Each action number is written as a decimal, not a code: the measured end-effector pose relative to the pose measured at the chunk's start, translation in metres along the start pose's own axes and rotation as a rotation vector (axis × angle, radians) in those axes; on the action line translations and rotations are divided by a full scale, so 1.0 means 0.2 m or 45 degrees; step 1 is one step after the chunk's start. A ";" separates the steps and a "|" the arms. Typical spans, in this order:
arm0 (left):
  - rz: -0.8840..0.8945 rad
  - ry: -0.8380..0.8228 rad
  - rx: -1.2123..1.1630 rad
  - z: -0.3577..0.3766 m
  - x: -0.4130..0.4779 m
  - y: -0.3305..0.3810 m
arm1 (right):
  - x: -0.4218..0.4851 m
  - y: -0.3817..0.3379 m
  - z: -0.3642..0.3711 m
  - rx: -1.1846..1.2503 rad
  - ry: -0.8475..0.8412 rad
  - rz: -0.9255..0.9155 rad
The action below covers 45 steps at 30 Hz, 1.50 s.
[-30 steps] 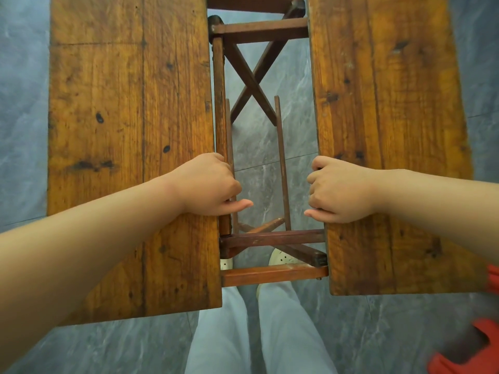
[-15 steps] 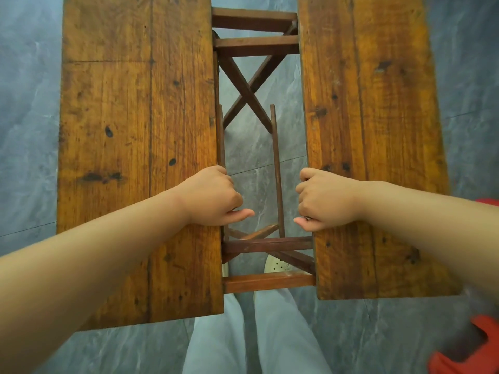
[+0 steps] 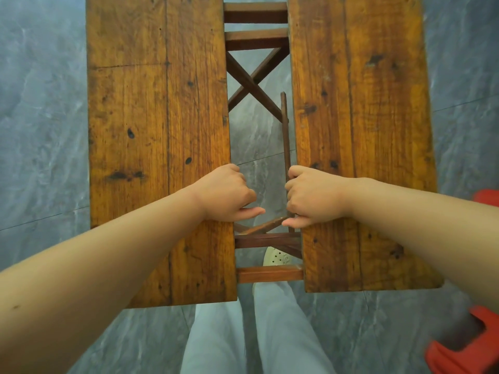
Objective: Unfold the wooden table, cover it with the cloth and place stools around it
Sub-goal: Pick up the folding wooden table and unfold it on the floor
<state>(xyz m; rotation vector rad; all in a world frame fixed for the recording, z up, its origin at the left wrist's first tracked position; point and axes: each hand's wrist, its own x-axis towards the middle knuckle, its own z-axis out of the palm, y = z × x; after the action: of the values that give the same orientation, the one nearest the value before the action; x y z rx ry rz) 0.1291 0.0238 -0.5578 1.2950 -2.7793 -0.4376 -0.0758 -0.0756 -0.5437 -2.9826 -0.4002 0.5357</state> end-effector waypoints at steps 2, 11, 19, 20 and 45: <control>0.021 -0.002 -0.006 0.03 0.02 0.01 | -0.03 -0.01 0.04 0.016 -0.012 -0.001; 0.126 -0.078 0.006 0.08 -0.01 0.01 | -0.05 -0.03 0.13 0.140 0.023 -0.079; 0.293 -0.124 0.089 0.06 -0.04 -0.03 | -0.12 -0.04 0.18 0.048 0.239 -0.116; 0.294 -0.121 0.104 0.07 -0.04 -0.03 | -0.11 -0.05 0.19 0.046 0.219 -0.104; 0.235 -0.221 0.117 0.30 0.22 0.02 | 0.03 0.00 0.36 0.066 0.177 -0.072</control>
<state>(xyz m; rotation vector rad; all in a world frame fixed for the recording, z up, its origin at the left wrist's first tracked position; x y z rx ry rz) 0.0881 0.0062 -0.6172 1.0488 -3.0615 -0.4348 -0.0955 -0.0721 -0.6137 -2.9263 -0.4500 0.3254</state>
